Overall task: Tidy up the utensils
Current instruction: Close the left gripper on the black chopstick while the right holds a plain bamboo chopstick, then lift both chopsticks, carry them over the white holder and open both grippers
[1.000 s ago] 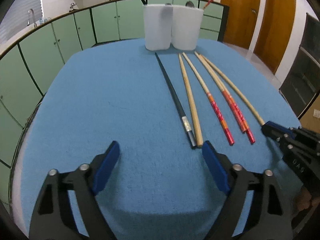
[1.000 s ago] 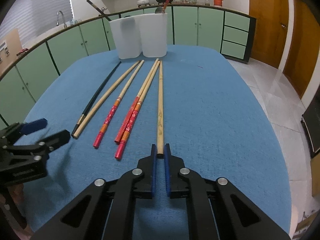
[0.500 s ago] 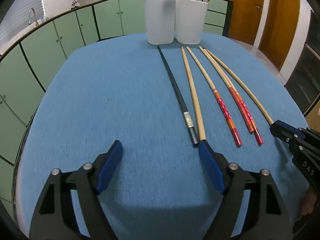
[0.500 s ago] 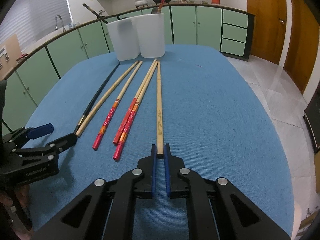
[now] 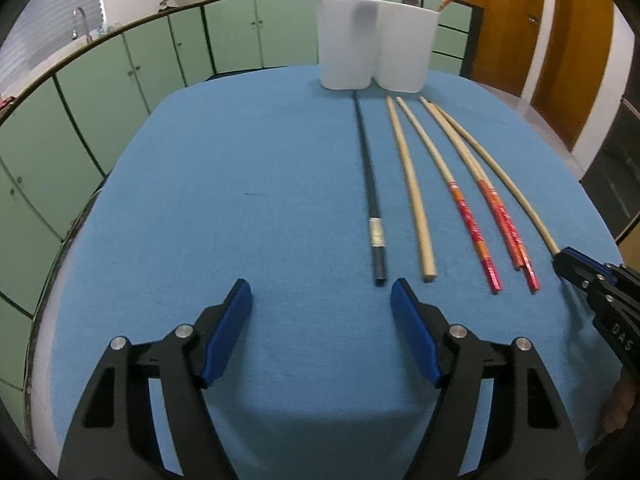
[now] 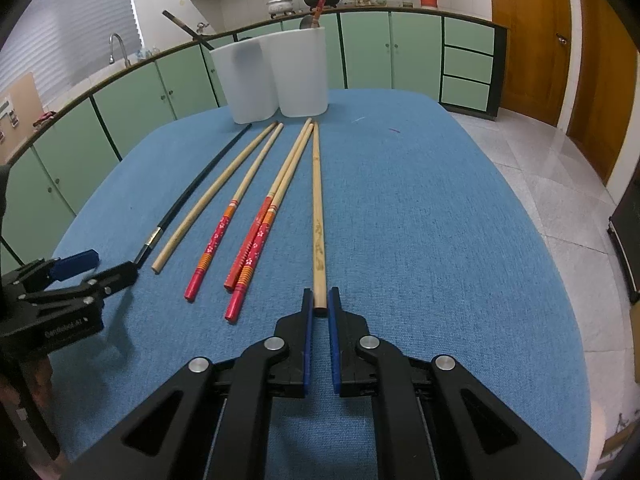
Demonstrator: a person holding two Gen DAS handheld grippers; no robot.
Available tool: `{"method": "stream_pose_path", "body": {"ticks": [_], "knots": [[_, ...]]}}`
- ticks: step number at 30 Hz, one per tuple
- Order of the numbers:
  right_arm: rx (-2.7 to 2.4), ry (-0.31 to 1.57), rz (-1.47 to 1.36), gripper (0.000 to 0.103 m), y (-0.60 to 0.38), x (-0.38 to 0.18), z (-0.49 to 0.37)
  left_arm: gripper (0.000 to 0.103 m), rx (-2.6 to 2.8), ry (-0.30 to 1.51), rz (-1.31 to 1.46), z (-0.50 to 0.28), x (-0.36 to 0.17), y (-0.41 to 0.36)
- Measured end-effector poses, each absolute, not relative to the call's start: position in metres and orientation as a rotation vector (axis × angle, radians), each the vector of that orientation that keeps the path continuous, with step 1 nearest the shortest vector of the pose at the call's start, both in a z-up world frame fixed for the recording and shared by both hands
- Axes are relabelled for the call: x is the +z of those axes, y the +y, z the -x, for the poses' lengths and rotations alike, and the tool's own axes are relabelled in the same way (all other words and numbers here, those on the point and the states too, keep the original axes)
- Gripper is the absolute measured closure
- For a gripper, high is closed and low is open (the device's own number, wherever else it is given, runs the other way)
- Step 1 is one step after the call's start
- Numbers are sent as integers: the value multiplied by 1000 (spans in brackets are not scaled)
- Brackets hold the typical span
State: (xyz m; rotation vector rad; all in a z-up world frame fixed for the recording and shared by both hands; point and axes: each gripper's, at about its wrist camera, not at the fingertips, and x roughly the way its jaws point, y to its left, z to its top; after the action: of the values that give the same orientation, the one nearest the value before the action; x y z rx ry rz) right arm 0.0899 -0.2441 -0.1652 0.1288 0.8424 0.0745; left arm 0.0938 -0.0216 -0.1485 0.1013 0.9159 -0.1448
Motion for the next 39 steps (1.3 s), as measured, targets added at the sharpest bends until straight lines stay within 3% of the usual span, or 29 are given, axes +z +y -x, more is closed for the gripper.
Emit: {"method": "stream_pose_path", "body": {"ticks": [3,5,10,13,22,23,24,25,32,39], "knots": [[74,841,-130,96,-244,-165,-90,33,-148,908,-104,-94,-150,-26],[72,839,-131,96,-244,-165,-89,40,-152,903,-95,-95,-150,-27],[74,832,-154,96,-246,-166,-90,69,-181,892,-77,-97,-150,-31],[75,831,-156,96,-246,-167,-90,80,-201,889,-73,-96,-149,-34],[71,829,-178,96,-246,-168,-91,82,-176,882,-68,-95,-151,-39],[68,829,-173,96,-245,-168,-91,85,-173,881,-65,-95,-151,-39],[65,829,-169,96,-244,-168,-91,96,-173,881,-64,-95,-151,-41],[63,828,-164,96,-243,-168,-91,97,-178,882,-63,-95,-151,-42],[68,822,-155,96,-247,-158,-88,98,-183,864,-68,-88,-138,-35],[81,734,-123,96,-256,-114,-77,97,-180,735,-133,-76,-83,-25]]}}
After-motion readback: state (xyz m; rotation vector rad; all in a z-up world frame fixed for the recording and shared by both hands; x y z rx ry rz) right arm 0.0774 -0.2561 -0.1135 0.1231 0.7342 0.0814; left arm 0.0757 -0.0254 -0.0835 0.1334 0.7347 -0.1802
